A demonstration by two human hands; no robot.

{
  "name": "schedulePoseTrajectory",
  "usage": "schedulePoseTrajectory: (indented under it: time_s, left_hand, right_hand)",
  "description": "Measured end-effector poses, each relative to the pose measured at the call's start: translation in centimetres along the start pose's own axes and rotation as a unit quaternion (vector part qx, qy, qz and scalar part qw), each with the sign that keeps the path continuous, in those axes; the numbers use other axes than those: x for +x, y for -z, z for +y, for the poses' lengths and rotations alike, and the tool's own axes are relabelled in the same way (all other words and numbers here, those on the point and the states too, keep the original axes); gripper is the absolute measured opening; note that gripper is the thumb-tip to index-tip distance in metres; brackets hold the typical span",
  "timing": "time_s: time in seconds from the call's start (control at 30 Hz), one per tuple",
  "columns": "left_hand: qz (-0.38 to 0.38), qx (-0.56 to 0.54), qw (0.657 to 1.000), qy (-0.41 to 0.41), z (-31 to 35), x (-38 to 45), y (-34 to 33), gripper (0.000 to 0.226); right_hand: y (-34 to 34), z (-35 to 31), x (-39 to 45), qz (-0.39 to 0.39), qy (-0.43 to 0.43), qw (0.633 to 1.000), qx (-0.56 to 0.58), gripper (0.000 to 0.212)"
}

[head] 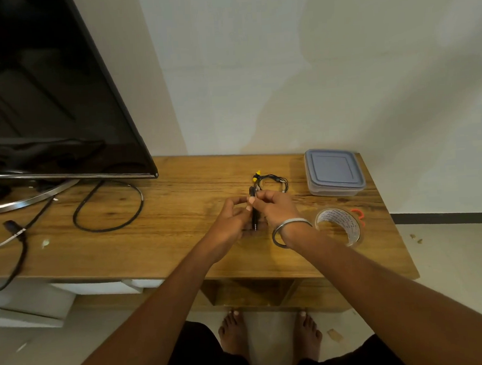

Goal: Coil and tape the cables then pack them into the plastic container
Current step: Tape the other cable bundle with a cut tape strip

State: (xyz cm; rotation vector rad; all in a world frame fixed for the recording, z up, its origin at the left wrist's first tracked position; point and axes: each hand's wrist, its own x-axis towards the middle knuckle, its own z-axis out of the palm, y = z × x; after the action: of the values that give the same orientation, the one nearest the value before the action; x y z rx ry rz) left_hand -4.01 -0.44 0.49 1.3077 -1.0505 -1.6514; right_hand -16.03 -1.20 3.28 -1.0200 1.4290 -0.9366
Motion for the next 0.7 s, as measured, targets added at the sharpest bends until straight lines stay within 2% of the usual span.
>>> schedulePoseTrajectory:
  time_s: [0.1, 0.2, 0.23, 0.33, 0.43, 0.5, 0.6, 0.7]
  left_hand:
    - [0.036, 0.002, 0.999, -0.017, -0.3, 0.1, 1.2, 0.021]
    - [0.080, 0.002, 0.996, -0.029, -0.6, 0.2, 2.6, 0.022]
    - [0.086, -0.006, 0.996, -0.031, -0.6, 0.2, 3.0, 0.021]
    - [0.096, -0.002, 0.995, -0.035, -0.4, 0.2, 4.2, 0.022]
    - [0.155, 0.079, 0.983, -0.058, -0.5, 0.2, 5.6, 0.024]
    - [0.208, 0.184, 0.957, -0.082, -0.9, 0.1, 6.9, 0.028]
    - [0.269, 0.290, 0.914, -0.085, -1.3, -0.4, 8.5, 0.037]
    - [0.271, 0.349, 0.894, -0.074, -1.6, -0.5, 9.9, 0.041]
  right_hand:
    - [-0.9, 0.3, 0.8, 0.036, 0.051, 0.992, -0.114, 0.023]
    - [-1.8, -0.4, 1.0, 0.052, 0.136, 0.958, -0.249, 0.021]
    - [-2.1, -0.6, 1.1, 0.053, 0.179, 0.935, -0.303, 0.019]
    - [-3.4, -0.7, 1.7, 0.018, 0.284, 0.835, -0.471, 0.019]
    - [-5.2, -0.1, 2.3, -0.015, 0.295, 0.778, -0.554, 0.026]
    - [-6.7, 0.6, 2.8, -0.028, 0.297, 0.763, -0.574, 0.030]
    - [-8.3, 2.0, 3.3, -0.061, 0.288, 0.767, -0.570, 0.034]
    - [-8.9, 2.9, 3.2, -0.076, 0.282, 0.769, -0.568, 0.034]
